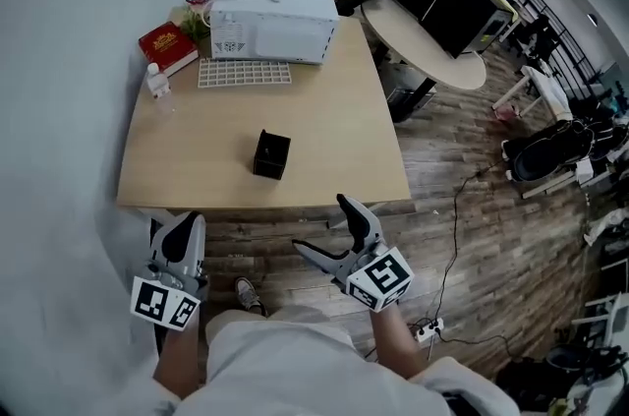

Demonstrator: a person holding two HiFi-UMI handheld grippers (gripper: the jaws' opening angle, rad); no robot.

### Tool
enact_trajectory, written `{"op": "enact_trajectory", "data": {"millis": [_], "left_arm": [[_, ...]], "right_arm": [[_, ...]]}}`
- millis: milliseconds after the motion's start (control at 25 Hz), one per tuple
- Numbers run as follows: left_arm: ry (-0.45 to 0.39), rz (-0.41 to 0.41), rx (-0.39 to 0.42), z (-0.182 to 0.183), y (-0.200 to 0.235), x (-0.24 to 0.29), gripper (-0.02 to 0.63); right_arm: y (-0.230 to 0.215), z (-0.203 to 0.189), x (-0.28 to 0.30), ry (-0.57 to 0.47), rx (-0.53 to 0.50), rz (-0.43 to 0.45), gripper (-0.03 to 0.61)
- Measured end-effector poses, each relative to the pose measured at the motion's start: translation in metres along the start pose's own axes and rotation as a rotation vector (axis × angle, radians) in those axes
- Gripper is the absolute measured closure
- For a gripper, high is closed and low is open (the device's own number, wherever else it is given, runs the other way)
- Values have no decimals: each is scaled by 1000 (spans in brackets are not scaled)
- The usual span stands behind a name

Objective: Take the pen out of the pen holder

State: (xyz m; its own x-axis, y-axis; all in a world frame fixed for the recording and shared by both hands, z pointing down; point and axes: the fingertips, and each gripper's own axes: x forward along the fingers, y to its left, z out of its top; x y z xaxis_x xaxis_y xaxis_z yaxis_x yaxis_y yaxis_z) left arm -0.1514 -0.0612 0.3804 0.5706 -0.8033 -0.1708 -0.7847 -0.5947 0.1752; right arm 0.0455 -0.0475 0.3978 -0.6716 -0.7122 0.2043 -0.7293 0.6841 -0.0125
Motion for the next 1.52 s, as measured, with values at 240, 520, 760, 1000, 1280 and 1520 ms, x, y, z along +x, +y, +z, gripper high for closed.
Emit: {"op": "enact_trajectory", "data": {"millis": [240,520,760,1000,1280,1520], "left_arm": [[12,-60,-38,-8,26,36,599],[10,-42,-31,-12,42,56,598],[12,21,-14,-11,44,79,599],[29,67,55,1,48,101,598],[88,156,51,-20,59,107,598],[137,229,40,-37,70,109,599]], "right_arm": [[-13,-4,37,34,31,-27,106],[-37,-6,56,41,30,-16,106],[-70,-9,70,30,39,39,106],[-108,-19,94,52,41,87,106],[-134,-41,135,105,15,173,106],[-157,-67,187,170,-42,238,110]]}}
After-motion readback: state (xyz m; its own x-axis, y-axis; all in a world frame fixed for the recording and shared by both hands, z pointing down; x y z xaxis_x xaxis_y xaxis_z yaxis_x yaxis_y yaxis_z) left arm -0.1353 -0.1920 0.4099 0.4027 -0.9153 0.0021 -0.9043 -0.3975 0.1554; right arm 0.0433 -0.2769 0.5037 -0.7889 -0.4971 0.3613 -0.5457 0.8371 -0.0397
